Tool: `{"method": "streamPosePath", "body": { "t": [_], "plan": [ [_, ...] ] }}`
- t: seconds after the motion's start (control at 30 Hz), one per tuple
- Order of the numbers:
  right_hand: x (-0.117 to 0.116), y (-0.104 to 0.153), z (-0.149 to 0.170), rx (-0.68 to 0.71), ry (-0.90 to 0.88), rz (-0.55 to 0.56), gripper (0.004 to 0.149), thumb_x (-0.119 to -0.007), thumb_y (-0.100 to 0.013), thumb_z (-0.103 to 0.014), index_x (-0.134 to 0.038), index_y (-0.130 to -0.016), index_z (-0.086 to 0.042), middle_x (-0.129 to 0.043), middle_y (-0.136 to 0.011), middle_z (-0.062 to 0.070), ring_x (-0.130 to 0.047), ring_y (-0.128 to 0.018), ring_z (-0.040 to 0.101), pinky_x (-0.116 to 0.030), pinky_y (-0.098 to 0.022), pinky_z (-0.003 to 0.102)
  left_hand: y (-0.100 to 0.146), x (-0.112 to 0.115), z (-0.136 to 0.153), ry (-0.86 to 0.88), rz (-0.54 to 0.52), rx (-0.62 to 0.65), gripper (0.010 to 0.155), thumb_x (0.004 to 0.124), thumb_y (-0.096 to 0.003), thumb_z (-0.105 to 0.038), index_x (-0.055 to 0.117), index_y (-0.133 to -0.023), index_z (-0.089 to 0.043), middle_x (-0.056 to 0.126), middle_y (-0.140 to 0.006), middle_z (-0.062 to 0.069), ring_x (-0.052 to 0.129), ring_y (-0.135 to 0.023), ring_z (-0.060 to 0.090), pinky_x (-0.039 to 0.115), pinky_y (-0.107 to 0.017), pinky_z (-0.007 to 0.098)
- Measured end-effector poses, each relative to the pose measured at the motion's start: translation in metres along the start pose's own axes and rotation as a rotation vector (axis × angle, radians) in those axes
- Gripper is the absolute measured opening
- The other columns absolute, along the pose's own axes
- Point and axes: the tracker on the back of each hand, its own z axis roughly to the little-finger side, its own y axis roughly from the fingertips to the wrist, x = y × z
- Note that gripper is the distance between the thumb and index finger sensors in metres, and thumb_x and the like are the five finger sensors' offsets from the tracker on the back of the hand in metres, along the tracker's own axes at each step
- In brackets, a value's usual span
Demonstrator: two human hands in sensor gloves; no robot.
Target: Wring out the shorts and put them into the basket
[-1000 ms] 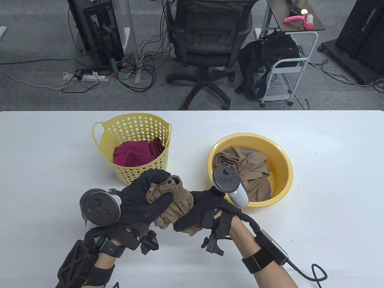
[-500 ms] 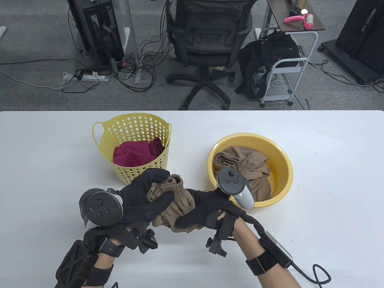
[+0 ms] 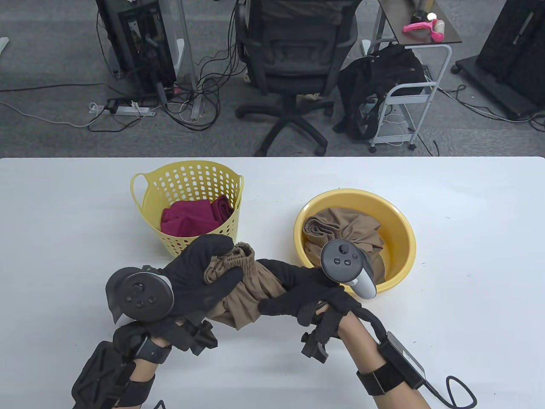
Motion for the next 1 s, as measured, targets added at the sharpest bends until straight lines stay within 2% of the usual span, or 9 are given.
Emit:
{"method": "streamPosePath", "body": {
  "t": [0.37,0.57,0.63,0.8,1.0],
  "plan": [
    [0.012,0.02,0.004,-0.044,0.353,0.087,0.083,-0.096,-0.044,-0.049,-0.059,-0.106,-0.007,-0.059,-0.106,0.027,-0.058,-0.097,0.056,-0.054,-0.063,0.074,0.002,-0.012,0.001,-0.083,-0.018,-0.023,0.06,0.076,-0.0591,-0.051,0.048,-0.103,-0.023,0.07,-0.103,0.018,0.084,-0.082,0.044,0.062,-0.067,0.067],
    [0.01,0.031,0.021,-0.102,0.544,0.107,0.089,-0.094,-0.044,-0.053,-0.053,-0.108,-0.007,-0.052,-0.109,0.029,-0.048,-0.099,0.058,-0.044,-0.064,0.078,0.001,-0.022,0.001,-0.153,-0.03,-0.043,0.061,0.078,-0.0587,-0.05,0.046,-0.104,-0.023,0.067,-0.105,0.018,0.081,-0.085,0.045,0.061,-0.068,0.067],
    [0.009,0.033,0.028,-0.118,0.594,0.108,0.091,-0.09,-0.045,-0.058,-0.05,-0.11,-0.008,-0.048,-0.11,0.03,-0.044,-0.1,0.058,-0.04,-0.064,0.079,0.001,-0.024,0.002,-0.16,-0.034,-0.053,0.061,0.078,-0.0587,-0.049,0.046,-0.104,-0.023,0.066,-0.106,0.018,0.081,-0.086,0.046,0.061,-0.068,0.067],
    [0.003,0.04,0.042,-0.156,0.674,0.129,0.097,-0.085,-0.045,-0.066,-0.045,-0.112,-0.009,-0.04,-0.112,0.031,-0.033,-0.101,0.059,-0.032,-0.063,0.081,-0.001,-0.027,0.01,-0.157,-0.044,-0.083,0.062,0.077,-0.0591,-0.047,0.043,-0.105,-0.023,0.063,-0.108,0.018,0.078,-0.089,0.047,0.059,-0.069,0.067],
    [-0.007,0.046,0.052,-0.166,0.745,0.158,0.099,-0.083,-0.044,-0.069,-0.043,-0.112,-0.01,-0.037,-0.113,0.03,-0.029,-0.102,0.059,-0.027,-0.062,0.082,-0.008,-0.031,0.016,-0.157,-0.056,-0.11,0.062,0.076,-0.0593,-0.045,0.041,-0.106,-0.024,0.059,-0.11,0.018,0.075,-0.092,0.048,0.057,-0.071,0.068]
  ]
}}
